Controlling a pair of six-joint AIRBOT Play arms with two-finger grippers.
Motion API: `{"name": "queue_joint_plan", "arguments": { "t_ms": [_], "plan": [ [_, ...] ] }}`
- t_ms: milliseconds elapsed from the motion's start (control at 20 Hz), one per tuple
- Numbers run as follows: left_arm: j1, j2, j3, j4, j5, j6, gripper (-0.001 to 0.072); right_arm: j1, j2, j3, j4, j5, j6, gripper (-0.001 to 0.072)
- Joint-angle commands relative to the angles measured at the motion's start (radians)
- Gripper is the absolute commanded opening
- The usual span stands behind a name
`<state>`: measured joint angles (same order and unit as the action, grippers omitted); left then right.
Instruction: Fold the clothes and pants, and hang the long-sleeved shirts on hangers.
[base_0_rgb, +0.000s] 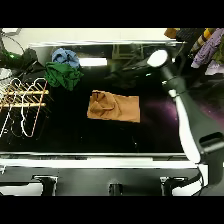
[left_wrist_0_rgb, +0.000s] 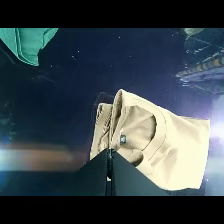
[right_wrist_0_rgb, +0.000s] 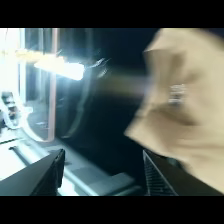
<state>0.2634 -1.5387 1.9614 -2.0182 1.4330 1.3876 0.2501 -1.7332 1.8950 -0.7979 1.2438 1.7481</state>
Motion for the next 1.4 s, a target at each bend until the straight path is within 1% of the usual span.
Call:
{"name": "queue_joint_plan", "arguments": {
  "t_ms": [0,100,250,350,450,500,650,850,1100,1200,1250,1300,1350],
  "plan": [
    [0.001,-0.001,0.0,0.0,0.008,0.001,0.0015,-0.197,0.033,-0.008,-0.091,0.202,-0.113,0.0565],
    [0.001,0.0,0.0,0.0,0.009,0.001,0.0015,-0.297,0.033,-0.064,-0.093,0.239,-0.189,0.0564],
    [0.001,-0.001,0.0,0.0,0.012,0.006,0.0015,-0.386,0.032,-0.205,-0.059,0.214,-0.31,0.0562],
    [0.001,-0.001,0.0,0.0,0.014,0.027,0.0015,-0.411,0.031,-0.329,-0.039,0.153,-0.377,0.0561],
    [0.001,-0.001,0.0,0.0,0.016,0.027,0.0015,-0.41,0.015,-0.434,-0.011,0.116,-0.426,0.056],
    [0.001,-0.001,0.0,0.0,0.016,0.027,0.0015,-0.407,0.004,-0.477,0.014,0.101,-0.457,0.0547],
    [0.001,-0.001,0.0,0.0,0.016,0.027,0.0015,-0.407,-0.036,-0.559,0.107,0.052,-0.52,0.0539],
    [0.001,-0.001,0.0,0.0,0.016,0.027,0.0015,-0.407,-0.084,-0.566,0.207,0.004,-0.565,0.0534],
    [0.001,-0.002,0.0,0.0,0.016,0.027,0.0015,-0.375,-0.127,-0.566,0.214,0.0,-0.579,0.0533],
    [0.001,-0.005,0.0,0.0,0.015,0.027,0.0015,-0.341,-0.129,-0.566,0.207,-0.03,-0.584,0.0529],
    [0.001,-0.006,0.0,0.0,0.015,0.027,0.0015,-0.323,-0.129,-0.566,0.207,-0.054,-0.582,0.0509],
    [0.001,-0.006,0.0,0.0,0.015,0.027,0.0015,-0.306,-0.129,-0.566,0.206,-0.073,-0.581,0.0466],
    [0.001,-0.006,0.0,0.0,0.015,0.027,0.0015,-0.293,-0.13,-0.566,0.204,-0.083,-0.58,0.0452]
  ]
}}
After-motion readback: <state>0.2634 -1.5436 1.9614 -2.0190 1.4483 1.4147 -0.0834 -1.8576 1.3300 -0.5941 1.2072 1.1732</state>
